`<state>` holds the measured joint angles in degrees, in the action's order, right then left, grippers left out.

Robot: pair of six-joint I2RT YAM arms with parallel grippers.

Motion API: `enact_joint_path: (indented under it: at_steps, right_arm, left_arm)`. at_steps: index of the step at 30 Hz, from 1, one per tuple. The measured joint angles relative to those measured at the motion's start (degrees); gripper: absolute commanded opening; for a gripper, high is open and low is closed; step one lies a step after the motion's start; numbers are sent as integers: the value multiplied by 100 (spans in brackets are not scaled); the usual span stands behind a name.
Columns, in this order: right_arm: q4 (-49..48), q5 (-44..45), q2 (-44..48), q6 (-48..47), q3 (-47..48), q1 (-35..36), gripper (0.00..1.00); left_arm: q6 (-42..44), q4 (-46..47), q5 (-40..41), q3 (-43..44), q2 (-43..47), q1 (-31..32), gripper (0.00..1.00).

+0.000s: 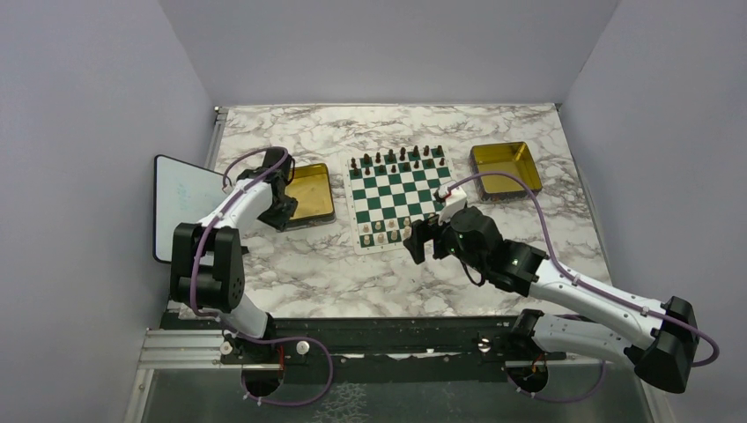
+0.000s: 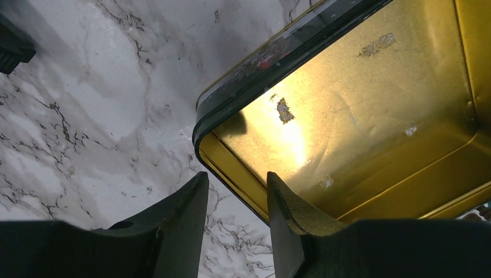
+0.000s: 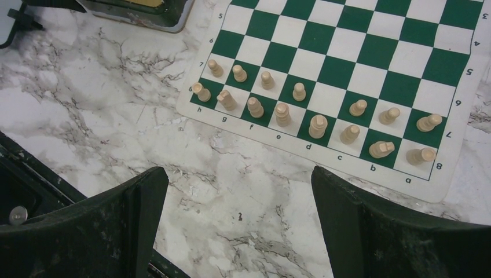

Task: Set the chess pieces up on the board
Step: Adjust the storage box at the center of the board.

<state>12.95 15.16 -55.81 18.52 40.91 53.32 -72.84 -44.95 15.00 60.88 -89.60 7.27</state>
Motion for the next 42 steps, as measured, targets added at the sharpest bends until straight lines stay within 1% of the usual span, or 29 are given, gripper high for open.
enact_joint_path:
  at_steps: [5,10,12,19,23,29,32,36,38,42]
  right_arm:
    - [-7,-2,-2,24,0,0,100]
    - [-7,0,-42,46,0,0,100]
    - [-4,0,-59,50,0,0,100]
    - [0,22,-81,50,0,0,100]
    - [-7,24,-90,50,0,0,100]
    - [0,24,-256,48,0,-2,100]
    - [-4,31,-251,48,0,0,100]
    - [-4,44,-205,46,0,0,100]
    - [-4,46,-173,46,0,-2,100]
    - [-2,46,-164,44,0,0,100]
  left_arm:
    - [-4,98,98,0,-214,0,29]
    - [24,153,195,24,-291,0,12]
    - [66,190,258,63,-330,-2,8]
    - [603,205,470,138,-404,-9,6]
    - [1023,157,682,190,-409,-83,2]
    - [1799,103,1169,557,-542,-186,0]
    - [2382,179,1342,737,-656,-229,0]
    - [3486,461,1366,1062,-929,-260,0]
    - [4022,595,1279,1276,-1102,-282,0]
    - [4804,772,1067,1596,-1342,-282,0]
